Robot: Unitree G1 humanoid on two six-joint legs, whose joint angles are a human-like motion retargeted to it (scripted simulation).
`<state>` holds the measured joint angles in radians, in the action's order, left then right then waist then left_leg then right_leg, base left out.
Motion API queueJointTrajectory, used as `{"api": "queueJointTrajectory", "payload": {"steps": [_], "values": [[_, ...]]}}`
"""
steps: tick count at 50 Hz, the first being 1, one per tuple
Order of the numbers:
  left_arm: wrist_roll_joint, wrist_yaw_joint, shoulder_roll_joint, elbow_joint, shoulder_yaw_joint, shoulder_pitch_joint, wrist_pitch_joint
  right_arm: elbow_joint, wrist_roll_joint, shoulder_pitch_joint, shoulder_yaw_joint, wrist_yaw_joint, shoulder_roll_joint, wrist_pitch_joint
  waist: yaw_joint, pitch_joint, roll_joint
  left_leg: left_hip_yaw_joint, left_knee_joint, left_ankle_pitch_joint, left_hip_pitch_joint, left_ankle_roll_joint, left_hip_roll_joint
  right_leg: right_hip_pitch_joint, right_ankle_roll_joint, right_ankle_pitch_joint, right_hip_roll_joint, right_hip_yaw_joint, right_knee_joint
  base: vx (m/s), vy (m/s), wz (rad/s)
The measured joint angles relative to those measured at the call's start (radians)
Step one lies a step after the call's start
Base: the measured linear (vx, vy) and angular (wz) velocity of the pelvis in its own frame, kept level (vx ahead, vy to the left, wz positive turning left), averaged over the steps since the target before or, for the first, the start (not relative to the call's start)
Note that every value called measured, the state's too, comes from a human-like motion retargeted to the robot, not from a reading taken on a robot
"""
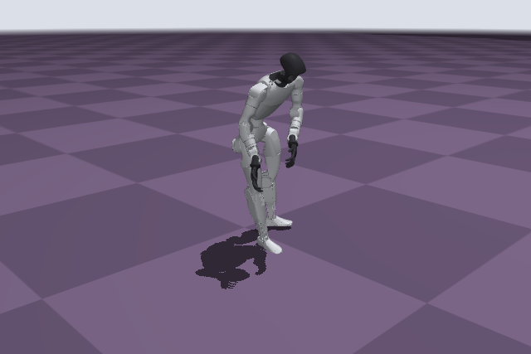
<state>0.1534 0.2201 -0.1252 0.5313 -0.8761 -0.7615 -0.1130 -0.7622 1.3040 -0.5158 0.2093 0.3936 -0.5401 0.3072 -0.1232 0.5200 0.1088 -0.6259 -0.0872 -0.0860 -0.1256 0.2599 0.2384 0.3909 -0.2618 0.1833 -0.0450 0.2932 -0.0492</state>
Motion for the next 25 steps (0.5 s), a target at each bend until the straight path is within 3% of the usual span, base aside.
{"api": "queueJointTrajectory", "payload": {"steps": [5,8,11,18,21,25], "values": [[0.127,-0.003,-0.202,-0.203,0.132,0.303,-0.036,0.166,-0.053,0.122,0.118,0.020,0.218,-0.014,0.037,0.000,0.052,0.018,0.000,-0.008,-0.022,0.001,-0.002,0.012,0.000,-0.007,0.007,0.015,0.008,0.04,-0.03,0.26],[0.190,0.009,-0.209,-0.289,0.216,0.395,-0.048,0.278,-0.083,0.135,0.170,0.039,0.237,-0.013,0.062,0.000,0.084,0.036,0.000,-0.019,-0.045,0.001,-0.006,0.021,0.000,-0.001,0.012,0.032,0.001,-0.02,-0.04,0.38],[0.213,0.046,-0.130,-0.349,0.276,0.391,-0.055,0.382,-0.103,0.082,0.190,0.071,0.165,-0.005,0.079,0.000,0.106,0.059,0.000,-0.032,-0.074,0.002,-0.012,0.032,0.000,0.008,0.020,0.053,-0.006,-0.06,-0.02,0.47],[0.230,0.174,0.155,-0.240,0.301,0.002,-0.050,0.357,-0.243,-0.307,0.257,0.110,-0.171,-0.025,0.056,0.000,0.076,0.120,0.000,-0.064,-0.147,0.002,-0.029,0.066,0.000,0.029,0.042,0.110,-0.014,-0.10,0.01,0.50],[0.331,0.210,0.218,-0.048,0.287,-0.266,-0.050,0.167,-0.381,-0.556,0.330,0.149,-0.264,-0.061,0.036,0.000,0.037,0.141,0.000,-0.077,-0.171,0.002,-0.032,0.074,0.000,0.037,0.046,0.131,-0.021,-0.10,0.00,0.38],[0.502,0.222,0.245,0.257,0.243,-0.558,-0.058,-0.195,-0.449,-0.846,0.383,0.185,-0.283,-0.104,0.023,0.000,-0.003,0.158,0.000,-0.091,-0.188,0.002,-0.034,0.074,0.000,0.045,0.045,0.152,-0.032,-0.06,-0.02,0.26]]}}
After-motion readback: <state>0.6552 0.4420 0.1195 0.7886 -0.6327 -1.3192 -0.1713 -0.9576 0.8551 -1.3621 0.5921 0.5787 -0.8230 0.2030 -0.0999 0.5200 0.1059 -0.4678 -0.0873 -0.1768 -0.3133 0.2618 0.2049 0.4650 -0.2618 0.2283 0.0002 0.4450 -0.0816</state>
